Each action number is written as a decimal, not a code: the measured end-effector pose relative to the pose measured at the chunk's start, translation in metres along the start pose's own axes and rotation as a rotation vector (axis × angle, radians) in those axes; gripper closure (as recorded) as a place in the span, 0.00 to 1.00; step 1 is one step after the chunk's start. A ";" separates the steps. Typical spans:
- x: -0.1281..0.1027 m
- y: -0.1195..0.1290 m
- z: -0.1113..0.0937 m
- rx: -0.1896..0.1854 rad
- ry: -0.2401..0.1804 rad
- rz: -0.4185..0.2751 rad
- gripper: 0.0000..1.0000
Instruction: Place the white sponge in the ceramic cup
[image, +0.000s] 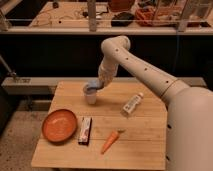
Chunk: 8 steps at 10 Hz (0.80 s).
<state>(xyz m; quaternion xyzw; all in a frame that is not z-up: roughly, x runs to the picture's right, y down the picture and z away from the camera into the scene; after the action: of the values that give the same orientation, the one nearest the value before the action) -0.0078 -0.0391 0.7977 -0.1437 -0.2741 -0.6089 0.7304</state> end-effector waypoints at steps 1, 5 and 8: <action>-0.002 -0.002 0.003 -0.016 -0.009 -0.010 1.00; -0.002 -0.002 0.009 -0.035 -0.025 -0.017 1.00; -0.001 -0.005 0.013 -0.053 -0.030 -0.026 1.00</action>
<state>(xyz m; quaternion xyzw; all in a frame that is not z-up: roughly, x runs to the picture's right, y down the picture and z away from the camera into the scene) -0.0155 -0.0322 0.8075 -0.1686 -0.2706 -0.6231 0.7142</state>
